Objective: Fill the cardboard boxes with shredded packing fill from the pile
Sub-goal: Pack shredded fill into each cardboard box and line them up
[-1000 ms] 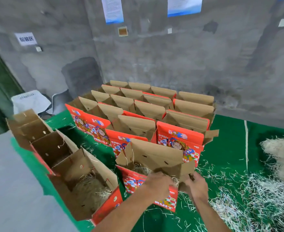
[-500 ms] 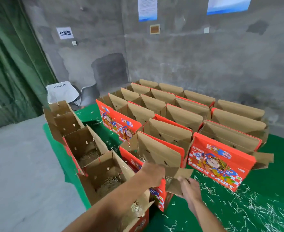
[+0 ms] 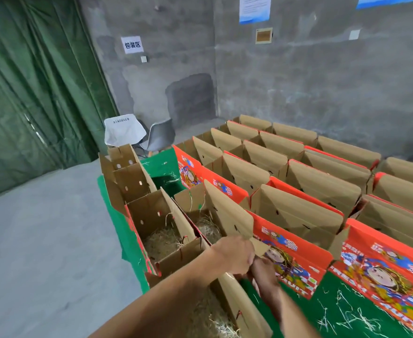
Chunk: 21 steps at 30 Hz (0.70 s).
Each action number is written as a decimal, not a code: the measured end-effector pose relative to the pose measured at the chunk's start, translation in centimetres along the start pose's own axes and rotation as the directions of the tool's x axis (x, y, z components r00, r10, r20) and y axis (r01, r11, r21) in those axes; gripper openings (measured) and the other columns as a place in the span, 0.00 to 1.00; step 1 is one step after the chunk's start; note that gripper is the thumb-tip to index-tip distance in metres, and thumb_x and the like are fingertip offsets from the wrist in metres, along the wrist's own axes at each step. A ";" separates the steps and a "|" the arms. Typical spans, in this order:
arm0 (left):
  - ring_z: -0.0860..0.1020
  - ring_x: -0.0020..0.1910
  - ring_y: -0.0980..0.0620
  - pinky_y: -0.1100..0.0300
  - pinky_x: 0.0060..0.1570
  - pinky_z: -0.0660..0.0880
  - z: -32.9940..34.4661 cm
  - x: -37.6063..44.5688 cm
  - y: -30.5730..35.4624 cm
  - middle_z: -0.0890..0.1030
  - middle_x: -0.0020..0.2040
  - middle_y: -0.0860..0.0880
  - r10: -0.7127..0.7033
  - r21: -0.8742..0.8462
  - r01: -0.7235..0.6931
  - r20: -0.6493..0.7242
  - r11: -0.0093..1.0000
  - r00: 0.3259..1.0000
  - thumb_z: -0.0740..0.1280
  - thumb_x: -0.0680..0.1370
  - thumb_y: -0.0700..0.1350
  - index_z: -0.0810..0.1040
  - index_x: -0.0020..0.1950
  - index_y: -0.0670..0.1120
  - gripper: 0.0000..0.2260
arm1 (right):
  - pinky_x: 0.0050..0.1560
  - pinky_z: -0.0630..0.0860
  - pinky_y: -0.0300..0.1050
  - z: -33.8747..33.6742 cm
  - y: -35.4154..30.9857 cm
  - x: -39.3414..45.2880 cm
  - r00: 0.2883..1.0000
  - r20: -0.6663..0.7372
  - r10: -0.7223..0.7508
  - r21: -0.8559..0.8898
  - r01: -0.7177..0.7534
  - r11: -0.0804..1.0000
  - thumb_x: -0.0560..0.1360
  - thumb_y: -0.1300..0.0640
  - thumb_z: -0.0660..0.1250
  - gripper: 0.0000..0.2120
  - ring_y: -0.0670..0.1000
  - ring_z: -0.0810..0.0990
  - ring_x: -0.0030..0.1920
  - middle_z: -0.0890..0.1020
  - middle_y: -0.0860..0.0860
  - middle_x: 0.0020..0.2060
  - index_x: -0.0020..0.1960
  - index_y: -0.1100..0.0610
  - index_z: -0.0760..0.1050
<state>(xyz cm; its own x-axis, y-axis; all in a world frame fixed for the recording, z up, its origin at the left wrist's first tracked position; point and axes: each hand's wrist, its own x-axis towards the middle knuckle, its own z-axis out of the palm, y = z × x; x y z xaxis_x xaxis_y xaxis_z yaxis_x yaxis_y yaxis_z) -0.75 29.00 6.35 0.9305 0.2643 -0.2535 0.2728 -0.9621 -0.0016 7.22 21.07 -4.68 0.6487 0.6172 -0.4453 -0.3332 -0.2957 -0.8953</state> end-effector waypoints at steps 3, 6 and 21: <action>0.81 0.52 0.39 0.50 0.48 0.79 0.0 1.1 -1.1 0.83 0.51 0.40 -0.026 0.035 0.028 -0.064 0.999 0.998 0.62 0.74 0.38 0.81 0.51 0.41 0.10 | 0.32 0.81 0.47 1.5 -1.2 0.1 0.995 0.066 0.080 0.160 -0.090 0.983 0.84 0.49 0.59 0.14 0.53 0.86 0.34 0.86 0.54 0.35 0.50 0.56 0.79; 0.81 0.56 0.43 0.50 0.54 0.78 -0.2 2.4 -1.6 0.82 0.55 0.44 -0.015 0.026 0.021 -0.192 0.999 0.981 0.63 0.76 0.41 0.79 0.55 0.45 0.10 | 0.41 0.85 0.58 0.0 -2.4 0.5 1.000 -0.022 0.002 0.182 0.002 0.983 0.79 0.32 0.55 0.27 0.54 0.87 0.40 0.87 0.54 0.41 0.54 0.53 0.80; 0.69 0.70 0.49 0.53 0.71 0.62 0.4 12.4 7.1 0.75 0.68 0.52 0.102 -0.081 -0.134 -0.321 0.988 0.942 0.64 0.75 0.41 0.71 0.71 0.54 0.25 | 0.30 0.79 0.44 -13.6 -7.0 -0.9 0.948 -0.122 0.293 0.445 -0.212 0.870 0.80 0.41 0.57 0.29 0.55 0.83 0.32 0.86 0.59 0.40 0.44 0.64 0.84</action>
<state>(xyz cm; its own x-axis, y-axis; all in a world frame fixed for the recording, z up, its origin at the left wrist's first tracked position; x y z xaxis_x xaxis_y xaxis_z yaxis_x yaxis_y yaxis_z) 12.67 25.45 2.83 0.9824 0.1727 0.0712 0.1643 -0.9802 0.1105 18.27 12.68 1.85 0.6008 0.4097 -0.6864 -0.7319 -0.0632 -0.6784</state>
